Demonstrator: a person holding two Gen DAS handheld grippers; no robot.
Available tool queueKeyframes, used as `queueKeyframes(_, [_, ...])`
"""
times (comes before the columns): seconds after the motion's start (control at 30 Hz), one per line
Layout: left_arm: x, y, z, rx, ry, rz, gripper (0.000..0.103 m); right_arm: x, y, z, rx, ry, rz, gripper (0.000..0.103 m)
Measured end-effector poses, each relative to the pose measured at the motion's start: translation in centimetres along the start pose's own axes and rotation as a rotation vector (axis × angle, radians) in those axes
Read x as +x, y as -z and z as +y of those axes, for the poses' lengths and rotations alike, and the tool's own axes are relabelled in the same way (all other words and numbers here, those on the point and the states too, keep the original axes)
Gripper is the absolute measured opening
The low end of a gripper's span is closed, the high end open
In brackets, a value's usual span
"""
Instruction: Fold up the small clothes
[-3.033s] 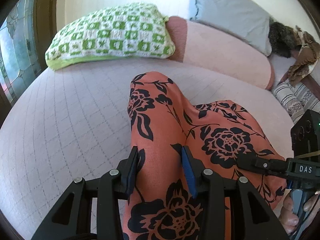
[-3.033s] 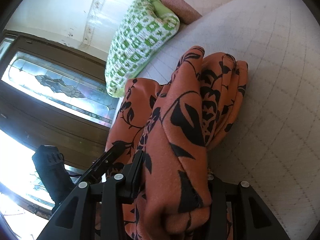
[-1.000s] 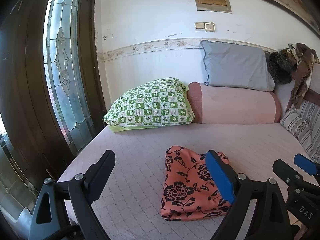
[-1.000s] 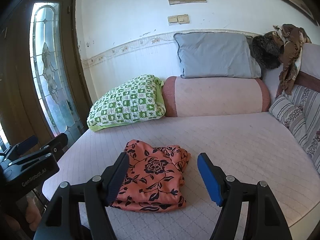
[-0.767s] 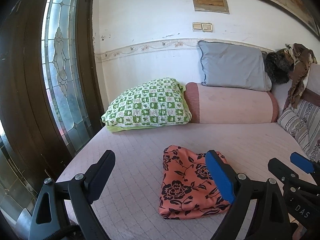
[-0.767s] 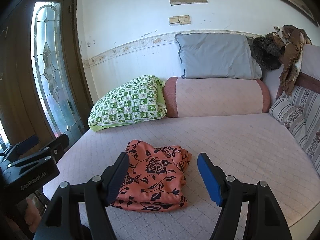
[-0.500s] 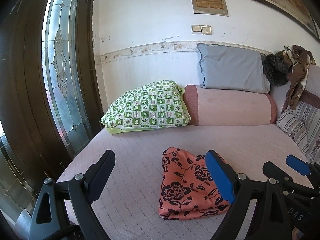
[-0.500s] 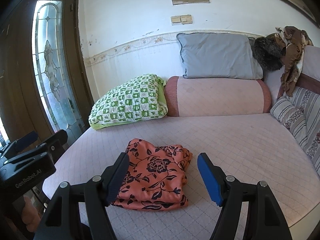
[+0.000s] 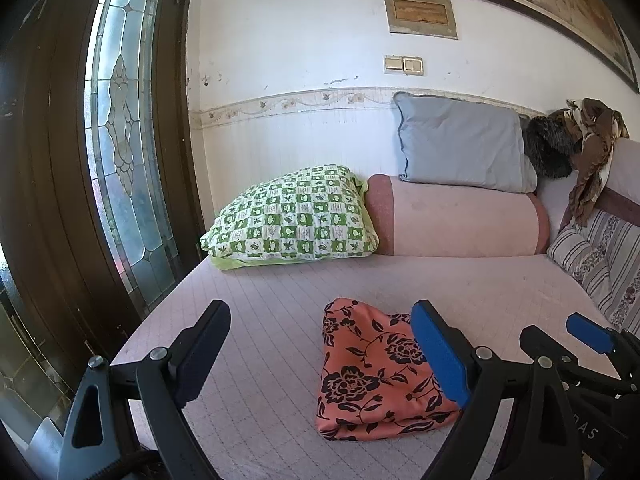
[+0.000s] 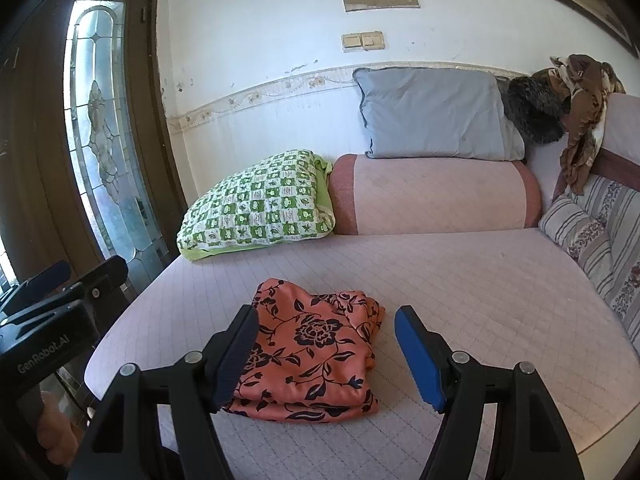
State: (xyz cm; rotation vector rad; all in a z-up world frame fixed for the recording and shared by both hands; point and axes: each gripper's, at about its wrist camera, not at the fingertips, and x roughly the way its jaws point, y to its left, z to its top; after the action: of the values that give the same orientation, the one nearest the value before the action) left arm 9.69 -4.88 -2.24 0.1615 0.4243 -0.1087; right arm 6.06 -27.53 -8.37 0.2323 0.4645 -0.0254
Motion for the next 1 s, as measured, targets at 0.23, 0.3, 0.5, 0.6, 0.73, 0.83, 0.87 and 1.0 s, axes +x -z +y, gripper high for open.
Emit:
queueKeyframes(0.23, [-1.1, -0.4, 0.5, -0.008, 0.001, -0.021, 0.092, -0.7, -0.3, 0.6, -0.015, -0.007, -0.015, 0.074])
queueKeyframes(0.3, [-1.2, -0.5, 0.7, -0.015, 0.001, -0.025, 0.092, -0.9, -0.3, 0.7, -0.019, -0.007, -0.022, 0.074])
queueKeyframes(0.5, [-1.6, -0.8, 0.8, -0.017, 0.011, -0.033, 0.092, -1.1, -0.5, 0.7, -0.022, -0.01, -0.027, 0.074])
queueKeyframes(0.6, [-1.7, -1.0, 0.8, -0.018, 0.019, -0.035, 0.092, -1.1, -0.5, 0.8, -0.027, -0.011, -0.028, 0.074])
queueKeyframes(0.73, [-1.6, -1.1, 0.7, -0.016, 0.027, -0.034, 0.092, -1.0, -0.5, 0.8, -0.026, -0.01, -0.025, 0.074])
queueKeyframes(0.83, [-1.5, -1.3, 0.7, -0.016, 0.028, -0.035, 0.092, -0.8, -0.6, 0.8, -0.026, -0.006, -0.025, 0.074])
queueKeyframes(0.87, [-1.5, -1.3, 0.8, -0.019, 0.029, -0.037, 0.092, -0.8, -0.7, 0.8, -0.026, -0.006, -0.025, 0.074])
queueKeyframes(1.0, [-1.2, -1.8, 1.2, -0.03, 0.03, -0.038, 0.092, -0.4, -1.1, 0.8, -0.03, -0.004, -0.026, 0.074])
